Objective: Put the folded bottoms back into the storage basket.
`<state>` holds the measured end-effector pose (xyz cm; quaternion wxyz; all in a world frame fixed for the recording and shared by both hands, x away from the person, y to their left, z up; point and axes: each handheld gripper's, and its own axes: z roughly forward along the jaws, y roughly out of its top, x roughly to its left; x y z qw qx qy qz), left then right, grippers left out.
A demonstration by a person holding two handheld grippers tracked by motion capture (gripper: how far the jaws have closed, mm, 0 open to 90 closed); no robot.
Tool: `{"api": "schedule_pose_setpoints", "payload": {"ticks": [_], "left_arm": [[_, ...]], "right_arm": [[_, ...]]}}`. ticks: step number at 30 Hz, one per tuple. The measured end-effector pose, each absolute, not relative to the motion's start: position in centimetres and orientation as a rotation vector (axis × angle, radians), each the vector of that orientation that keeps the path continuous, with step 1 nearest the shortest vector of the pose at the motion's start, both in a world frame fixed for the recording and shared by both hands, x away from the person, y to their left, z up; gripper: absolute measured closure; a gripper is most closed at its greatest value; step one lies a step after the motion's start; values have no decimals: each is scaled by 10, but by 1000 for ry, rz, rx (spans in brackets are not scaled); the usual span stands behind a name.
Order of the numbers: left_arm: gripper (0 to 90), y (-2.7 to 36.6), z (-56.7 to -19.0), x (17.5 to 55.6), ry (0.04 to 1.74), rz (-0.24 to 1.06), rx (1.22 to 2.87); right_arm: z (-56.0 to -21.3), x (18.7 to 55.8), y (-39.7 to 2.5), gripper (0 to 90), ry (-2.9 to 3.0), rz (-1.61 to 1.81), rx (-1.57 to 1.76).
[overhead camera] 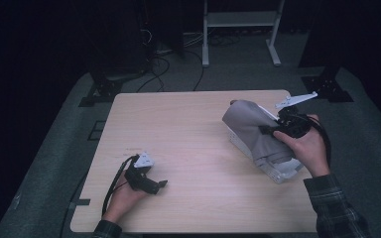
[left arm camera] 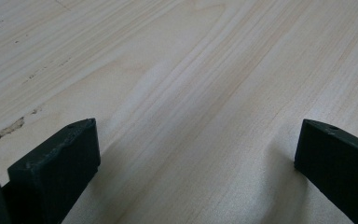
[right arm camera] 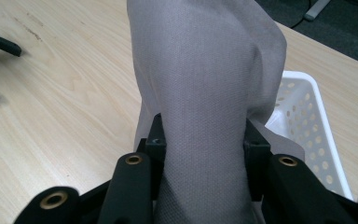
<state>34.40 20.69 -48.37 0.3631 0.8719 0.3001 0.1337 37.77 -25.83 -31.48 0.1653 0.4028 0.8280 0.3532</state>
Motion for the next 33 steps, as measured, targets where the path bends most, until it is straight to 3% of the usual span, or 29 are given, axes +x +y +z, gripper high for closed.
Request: {"api": "schedule_pose_setpoints", "payload": {"ticks": [33], "left_arm": [[0,207,-484,344,772,347,2242]], "right_arm": [[-359,414,-306,627,2407,989,1165]]}}
